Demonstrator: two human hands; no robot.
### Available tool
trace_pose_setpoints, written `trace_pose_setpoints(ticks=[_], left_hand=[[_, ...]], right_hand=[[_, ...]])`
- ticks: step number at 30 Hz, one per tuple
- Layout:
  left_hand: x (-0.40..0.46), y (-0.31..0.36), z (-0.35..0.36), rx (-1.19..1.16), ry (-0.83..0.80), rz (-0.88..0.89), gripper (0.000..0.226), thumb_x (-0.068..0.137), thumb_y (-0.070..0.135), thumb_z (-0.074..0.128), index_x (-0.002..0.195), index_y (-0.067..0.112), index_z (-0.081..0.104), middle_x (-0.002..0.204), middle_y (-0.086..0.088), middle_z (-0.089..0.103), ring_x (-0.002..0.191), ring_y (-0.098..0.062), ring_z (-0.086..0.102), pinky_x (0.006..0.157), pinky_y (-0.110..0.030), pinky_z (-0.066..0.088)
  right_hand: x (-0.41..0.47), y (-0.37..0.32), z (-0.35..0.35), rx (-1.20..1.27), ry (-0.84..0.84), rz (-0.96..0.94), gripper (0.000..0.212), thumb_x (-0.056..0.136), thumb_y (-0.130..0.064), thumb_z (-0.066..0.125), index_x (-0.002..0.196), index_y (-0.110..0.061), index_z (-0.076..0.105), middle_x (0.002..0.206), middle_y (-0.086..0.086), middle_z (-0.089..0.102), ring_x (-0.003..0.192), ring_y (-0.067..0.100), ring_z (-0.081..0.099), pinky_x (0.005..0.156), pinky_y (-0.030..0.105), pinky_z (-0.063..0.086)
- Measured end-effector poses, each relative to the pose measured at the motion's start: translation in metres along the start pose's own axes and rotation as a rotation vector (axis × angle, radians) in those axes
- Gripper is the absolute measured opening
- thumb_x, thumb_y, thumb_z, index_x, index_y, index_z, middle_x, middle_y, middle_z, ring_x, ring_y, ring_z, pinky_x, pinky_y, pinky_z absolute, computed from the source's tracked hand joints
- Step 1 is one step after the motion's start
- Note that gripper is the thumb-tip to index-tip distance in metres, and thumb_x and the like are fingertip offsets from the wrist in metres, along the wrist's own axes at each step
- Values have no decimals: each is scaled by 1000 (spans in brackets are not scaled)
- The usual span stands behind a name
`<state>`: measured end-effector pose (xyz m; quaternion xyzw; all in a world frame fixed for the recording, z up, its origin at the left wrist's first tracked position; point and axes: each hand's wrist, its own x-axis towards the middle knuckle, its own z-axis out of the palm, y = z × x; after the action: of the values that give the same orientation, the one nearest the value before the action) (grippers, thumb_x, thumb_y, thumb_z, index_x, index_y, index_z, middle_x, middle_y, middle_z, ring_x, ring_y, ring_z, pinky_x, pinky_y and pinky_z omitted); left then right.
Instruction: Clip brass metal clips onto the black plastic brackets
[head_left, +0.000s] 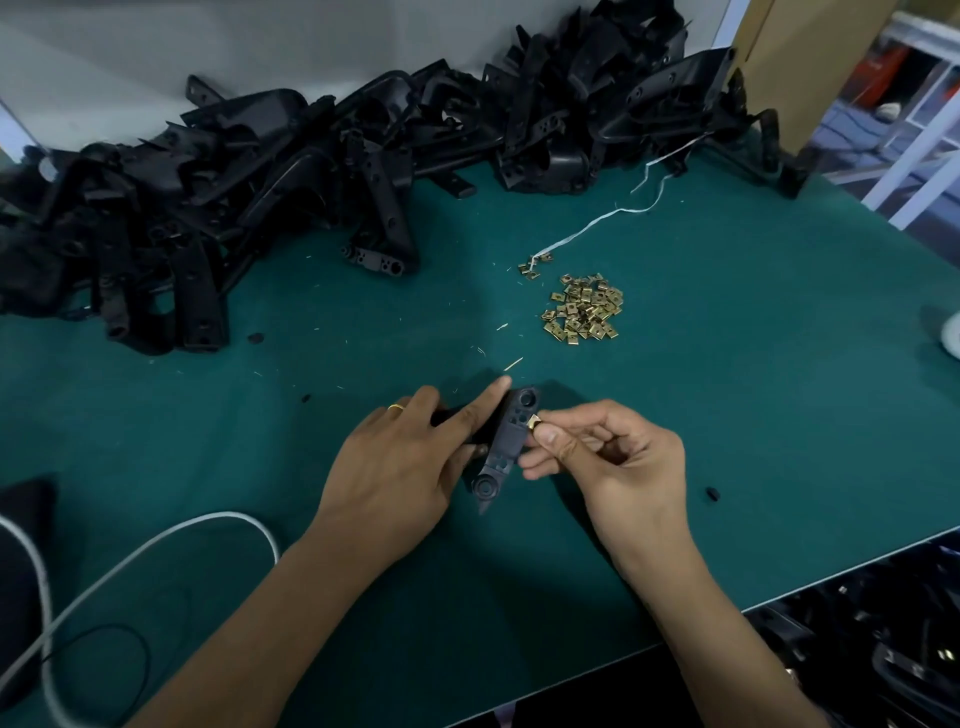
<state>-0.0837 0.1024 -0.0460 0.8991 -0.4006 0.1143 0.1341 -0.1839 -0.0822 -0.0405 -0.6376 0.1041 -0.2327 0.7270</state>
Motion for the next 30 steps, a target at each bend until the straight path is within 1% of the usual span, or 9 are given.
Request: trace_pose_setpoints(ticks=[2, 6, 11, 16, 20, 23, 25, 27, 30], left_hand=[[0, -2, 0, -8, -4, 19, 57, 104, 44, 35, 160, 43, 26, 91, 4, 42, 69, -19, 47, 63, -33, 44], [0, -3, 2, -29, -3, 28, 62, 103, 38, 47, 160, 44, 24, 94, 2, 45, 71, -19, 46, 65, -35, 47], [-1, -3, -2, -77, -32, 11, 65, 101, 36, 41, 160, 47, 17, 96, 3, 49, 74, -19, 48, 72, -38, 49], [-2, -5, 0, -97, -31, 1, 65, 101, 36, 36, 160, 48, 13, 97, 2, 50, 76, -20, 49, 74, -40, 50], [-1, -4, 2, -21, -8, 4, 65, 103, 37, 46, 161, 44, 17, 96, 0, 48, 77, -21, 48, 72, -40, 48], [0, -5, 1, -24, 20, 31, 62, 105, 37, 45, 161, 45, 19, 95, 0, 46, 77, -21, 46, 72, -38, 44], [0, -3, 2, -18, 40, 48, 59, 106, 35, 45, 160, 44, 22, 94, -1, 46, 77, -21, 45, 72, -37, 40], [0, -1, 2, -2, 59, 53, 56, 107, 35, 46, 159, 44, 27, 94, -1, 46, 77, -22, 44, 72, -37, 37], [0, -3, 2, -9, 42, 68, 56, 107, 34, 44, 159, 45, 28, 95, -1, 46, 78, -22, 45, 73, -37, 39]], right_hand=[[-4, -1, 0, -75, 9, -14, 12, 91, -1, 76, 90, -13, 77, 78, 14, 76, 69, 32, 76, 66, 38, 64], [-7, -7, -1, -189, -11, -23, 18, 91, 0, 76, 88, -18, 78, 75, 8, 76, 65, 27, 75, 66, 31, 62], [-4, -15, -1, -186, -72, -53, 6, 92, 2, 73, 94, -3, 73, 77, 10, 76, 66, 27, 75, 67, 27, 60], [-2, -13, 2, -168, -96, -78, 4, 94, 0, 70, 98, -1, 69, 79, 12, 75, 69, 29, 74, 70, 30, 61], [0, -17, 4, -187, -68, 7, 7, 90, -6, 72, 96, -3, 70, 77, 14, 74, 69, 31, 76, 66, 34, 63], [2, -24, 1, -144, -56, 127, 21, 90, 4, 72, 103, 1, 57, 76, 20, 74, 68, 35, 76, 62, 33, 62], [1, -29, 0, -112, -27, 193, 29, 89, 7, 72, 105, -2, 49, 76, 21, 74, 67, 36, 76, 61, 32, 62], [-2, -29, 4, -119, 10, 222, 29, 89, 7, 73, 103, -2, 50, 74, 20, 74, 67, 34, 77, 62, 30, 62], [-3, -29, 10, -135, 14, 245, 25, 88, 4, 75, 101, -3, 54, 75, 17, 75, 70, 30, 77, 67, 32, 64]])
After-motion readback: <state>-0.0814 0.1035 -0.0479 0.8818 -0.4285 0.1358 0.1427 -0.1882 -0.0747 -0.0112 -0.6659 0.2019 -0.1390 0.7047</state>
